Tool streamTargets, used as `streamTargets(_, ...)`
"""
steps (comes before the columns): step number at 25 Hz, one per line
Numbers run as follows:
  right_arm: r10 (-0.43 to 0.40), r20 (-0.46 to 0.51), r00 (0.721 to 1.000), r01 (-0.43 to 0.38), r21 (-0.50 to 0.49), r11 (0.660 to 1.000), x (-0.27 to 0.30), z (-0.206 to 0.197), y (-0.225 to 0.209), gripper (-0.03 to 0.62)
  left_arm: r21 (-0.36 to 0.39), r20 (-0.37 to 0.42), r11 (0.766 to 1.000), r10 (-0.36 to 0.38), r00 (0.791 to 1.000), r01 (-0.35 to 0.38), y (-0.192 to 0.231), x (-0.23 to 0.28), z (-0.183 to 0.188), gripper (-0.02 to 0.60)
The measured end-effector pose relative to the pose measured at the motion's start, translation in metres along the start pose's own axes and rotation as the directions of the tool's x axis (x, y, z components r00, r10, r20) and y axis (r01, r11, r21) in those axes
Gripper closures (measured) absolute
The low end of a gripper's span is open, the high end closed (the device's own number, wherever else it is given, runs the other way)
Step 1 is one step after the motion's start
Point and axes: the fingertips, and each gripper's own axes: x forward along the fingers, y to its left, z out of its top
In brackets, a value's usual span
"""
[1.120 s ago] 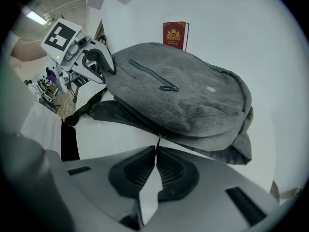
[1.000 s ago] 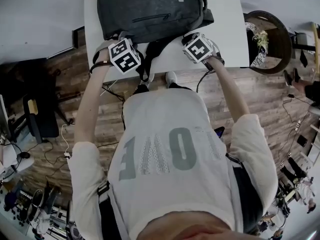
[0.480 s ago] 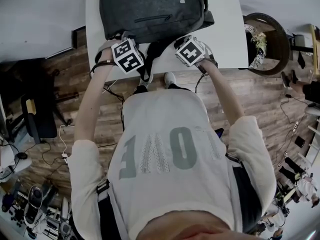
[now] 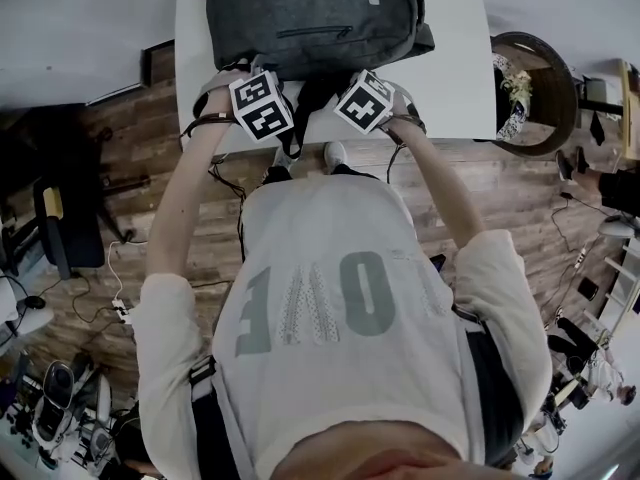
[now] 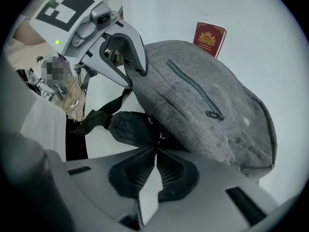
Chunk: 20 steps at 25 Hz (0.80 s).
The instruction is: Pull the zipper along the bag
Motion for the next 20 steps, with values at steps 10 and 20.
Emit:
streamTargets(10,-0.019,-0.107,0.994,-0.016,-0.316,0.949,0.002,0.013,0.010,0.560,0.014,0.014,1.000,0.007,1.000,-0.007,-0.001,-0.001,-0.002,0.440)
streamTargets(20,-0.027,-0.102,0.994,-0.008,-0.325,0.946,0.003,0.015,0.011,0.560,0.024,0.021,1.000,0.011,1.000,-0.011,-0.001,-0.002,-0.003,0.440)
